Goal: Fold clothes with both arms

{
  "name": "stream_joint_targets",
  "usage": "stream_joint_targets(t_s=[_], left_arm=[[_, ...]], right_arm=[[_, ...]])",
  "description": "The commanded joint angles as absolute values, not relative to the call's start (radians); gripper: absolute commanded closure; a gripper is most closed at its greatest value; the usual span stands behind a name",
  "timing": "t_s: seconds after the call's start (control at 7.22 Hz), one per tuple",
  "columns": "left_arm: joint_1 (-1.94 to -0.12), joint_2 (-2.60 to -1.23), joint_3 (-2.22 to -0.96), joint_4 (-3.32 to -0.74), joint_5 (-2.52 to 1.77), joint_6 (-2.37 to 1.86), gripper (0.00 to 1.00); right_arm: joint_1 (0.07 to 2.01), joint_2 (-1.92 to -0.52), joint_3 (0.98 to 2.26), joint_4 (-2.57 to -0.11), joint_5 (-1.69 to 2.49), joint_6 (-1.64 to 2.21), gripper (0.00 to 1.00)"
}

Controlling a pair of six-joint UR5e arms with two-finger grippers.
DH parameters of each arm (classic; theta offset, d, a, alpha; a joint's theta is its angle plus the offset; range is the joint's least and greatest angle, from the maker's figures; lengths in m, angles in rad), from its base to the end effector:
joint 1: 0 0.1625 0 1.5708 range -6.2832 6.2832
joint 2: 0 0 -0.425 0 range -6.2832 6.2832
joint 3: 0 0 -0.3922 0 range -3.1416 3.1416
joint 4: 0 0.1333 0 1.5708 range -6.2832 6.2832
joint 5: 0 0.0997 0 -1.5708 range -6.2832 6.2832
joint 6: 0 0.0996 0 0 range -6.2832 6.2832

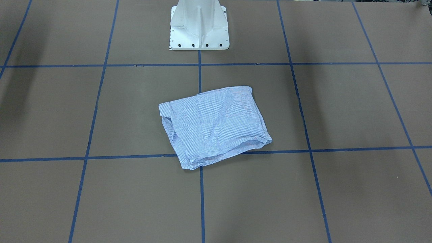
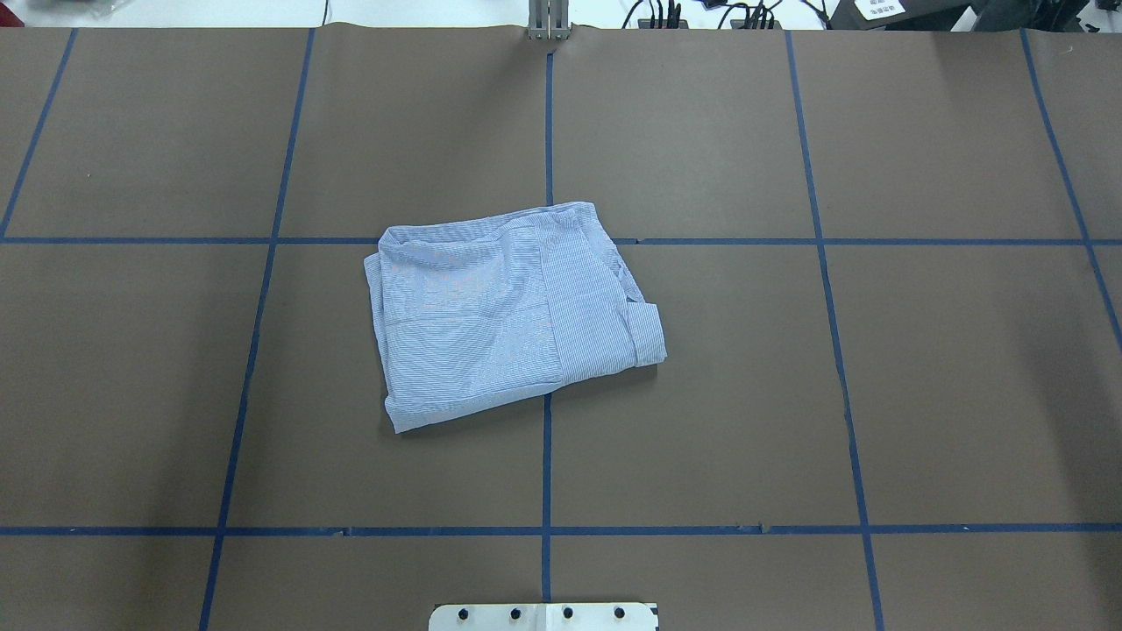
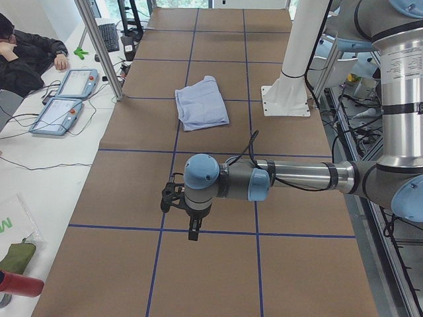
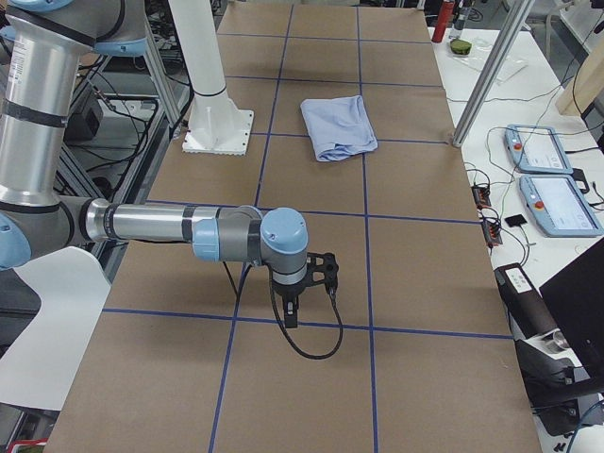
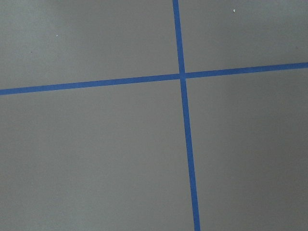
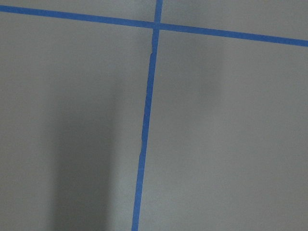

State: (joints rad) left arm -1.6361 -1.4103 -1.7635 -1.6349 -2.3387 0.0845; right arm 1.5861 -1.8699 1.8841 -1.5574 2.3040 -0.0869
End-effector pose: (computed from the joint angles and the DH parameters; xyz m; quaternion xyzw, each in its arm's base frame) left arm -0.0921 -0.4251 0.6311 0.0725 0.3698 0.0269 0.9259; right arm 0.0723 -0.3676 0.6343 0.0312 -0.3573 -0.0384 0.9327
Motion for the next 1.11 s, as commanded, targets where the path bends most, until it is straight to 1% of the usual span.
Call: stream_joint_targets(t_s=[0.0, 0.97], left_arm=[[-1.635, -1.410, -1.763, -1.643, -2.324, 0.086, 0.00], [-1.637, -1.405, -1.772, -1.643, -2.324, 0.087, 0.00]], right_arm=[[1.586, -1.878, 1.882, -1.559, 2.303, -0.094, 0.00], [1.586, -1.875, 1.855, -1.557, 2.296, -0.097, 0.00]])
